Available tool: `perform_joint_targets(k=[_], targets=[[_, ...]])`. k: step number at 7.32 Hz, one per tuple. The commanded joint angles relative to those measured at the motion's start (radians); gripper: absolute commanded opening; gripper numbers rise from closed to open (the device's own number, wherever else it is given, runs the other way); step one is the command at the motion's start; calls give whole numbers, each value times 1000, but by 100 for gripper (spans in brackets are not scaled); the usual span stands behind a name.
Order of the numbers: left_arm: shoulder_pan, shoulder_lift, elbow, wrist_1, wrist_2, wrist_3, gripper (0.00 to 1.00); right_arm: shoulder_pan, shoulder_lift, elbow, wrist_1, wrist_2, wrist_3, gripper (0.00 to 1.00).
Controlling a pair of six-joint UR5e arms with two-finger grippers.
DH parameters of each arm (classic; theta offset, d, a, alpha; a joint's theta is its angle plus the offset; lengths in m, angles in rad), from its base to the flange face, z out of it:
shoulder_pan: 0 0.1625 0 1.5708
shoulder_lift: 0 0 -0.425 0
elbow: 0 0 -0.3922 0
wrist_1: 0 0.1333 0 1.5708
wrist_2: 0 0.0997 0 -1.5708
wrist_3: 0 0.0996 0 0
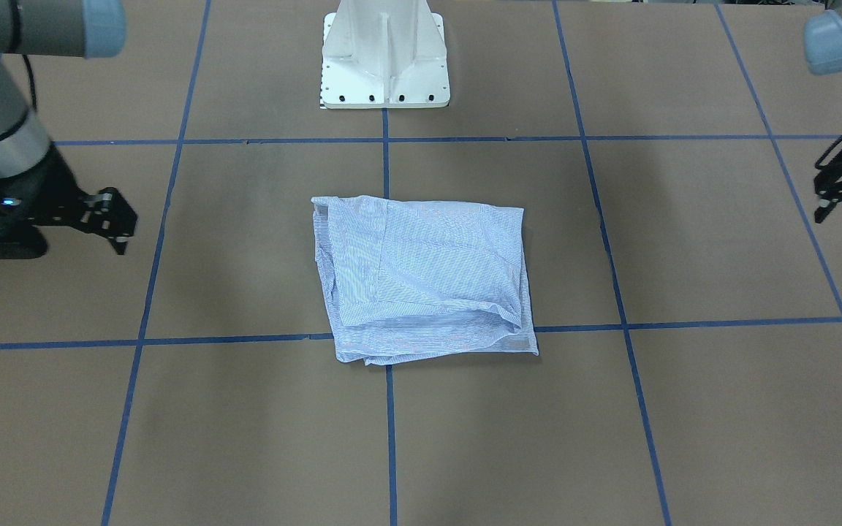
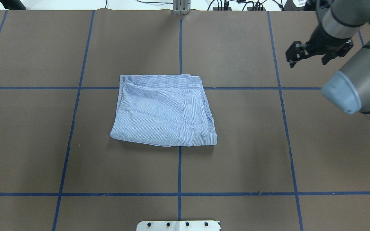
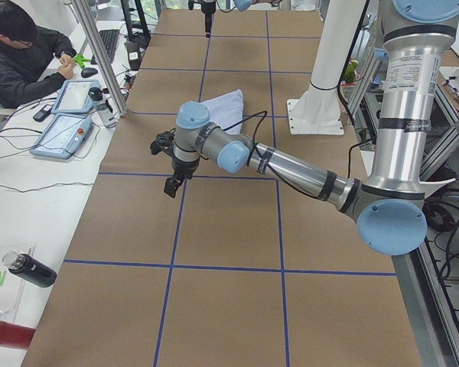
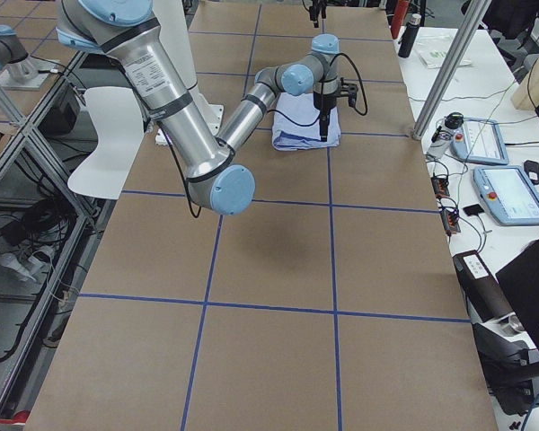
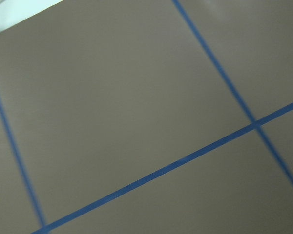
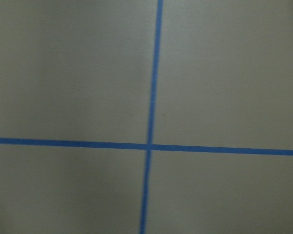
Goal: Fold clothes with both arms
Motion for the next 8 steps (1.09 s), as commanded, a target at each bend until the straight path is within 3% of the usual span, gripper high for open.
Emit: perform_joint_targets(k=[1, 2, 4, 5, 6, 8], targets=[[-139, 120, 1, 30, -111, 63, 100, 219, -199, 11, -9, 101, -410, 100], [-138, 168, 25, 33, -101, 59, 100, 291, -288, 8, -9, 100, -571, 100], [-176, 165, 37, 34, -108, 63, 100, 396, -435, 5, -6, 135, -735, 100], [-176, 173, 36, 42, -150, 57, 100, 419, -479, 6, 10, 144, -743, 100], [-179, 191, 1, 44, -144, 59, 100, 425, -544, 2, 100, 146, -736, 100], [-179, 205, 39, 45, -151, 57, 100, 444, -612, -3, 173, 175, -725, 100]])
